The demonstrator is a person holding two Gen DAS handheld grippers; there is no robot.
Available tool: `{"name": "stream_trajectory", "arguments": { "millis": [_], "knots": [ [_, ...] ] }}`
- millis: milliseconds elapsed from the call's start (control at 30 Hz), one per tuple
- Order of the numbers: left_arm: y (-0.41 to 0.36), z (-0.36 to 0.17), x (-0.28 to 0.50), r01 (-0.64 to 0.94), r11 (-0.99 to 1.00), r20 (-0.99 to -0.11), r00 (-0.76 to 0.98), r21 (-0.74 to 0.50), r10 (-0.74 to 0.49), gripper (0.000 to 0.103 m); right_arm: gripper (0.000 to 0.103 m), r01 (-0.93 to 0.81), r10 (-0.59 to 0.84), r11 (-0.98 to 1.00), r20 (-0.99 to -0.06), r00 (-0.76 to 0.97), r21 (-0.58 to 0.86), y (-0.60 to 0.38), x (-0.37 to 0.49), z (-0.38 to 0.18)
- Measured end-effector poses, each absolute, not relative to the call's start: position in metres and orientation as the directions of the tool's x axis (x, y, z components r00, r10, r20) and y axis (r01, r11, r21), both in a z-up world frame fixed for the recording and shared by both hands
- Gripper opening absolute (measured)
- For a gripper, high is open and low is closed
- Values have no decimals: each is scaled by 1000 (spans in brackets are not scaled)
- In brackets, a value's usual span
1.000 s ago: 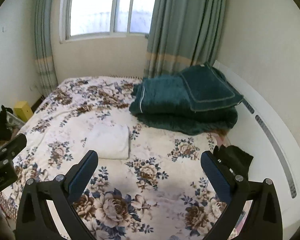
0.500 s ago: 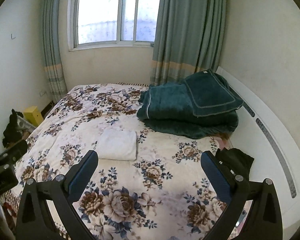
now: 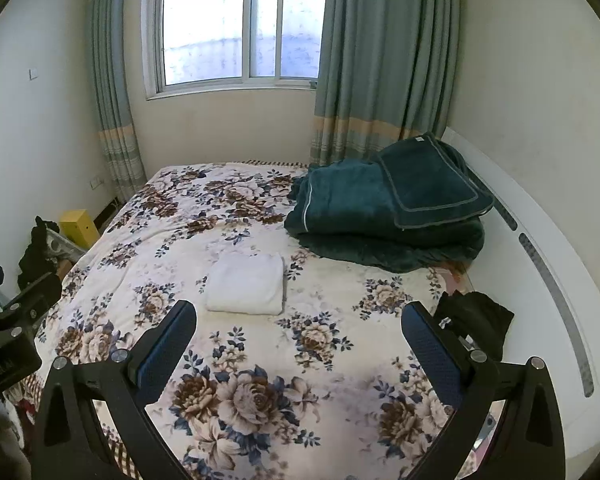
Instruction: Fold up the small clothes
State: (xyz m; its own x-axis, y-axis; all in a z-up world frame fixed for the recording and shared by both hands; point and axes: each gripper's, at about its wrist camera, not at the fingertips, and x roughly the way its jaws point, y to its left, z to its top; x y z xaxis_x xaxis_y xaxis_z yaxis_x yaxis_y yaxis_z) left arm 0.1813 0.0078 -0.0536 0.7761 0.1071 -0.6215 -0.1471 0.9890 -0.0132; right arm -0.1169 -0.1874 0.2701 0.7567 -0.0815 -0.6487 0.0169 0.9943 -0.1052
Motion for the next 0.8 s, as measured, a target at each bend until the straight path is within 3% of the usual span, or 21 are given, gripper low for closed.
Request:
{"name": "stream_trajectory", "arguments": {
  "millis": [800],
  "knots": [
    [2, -47, 177, -143, 990, -619, 779, -15, 103, 103, 103, 1, -67, 995, -638, 768, -104, -196, -106, 289]
  ]
}}
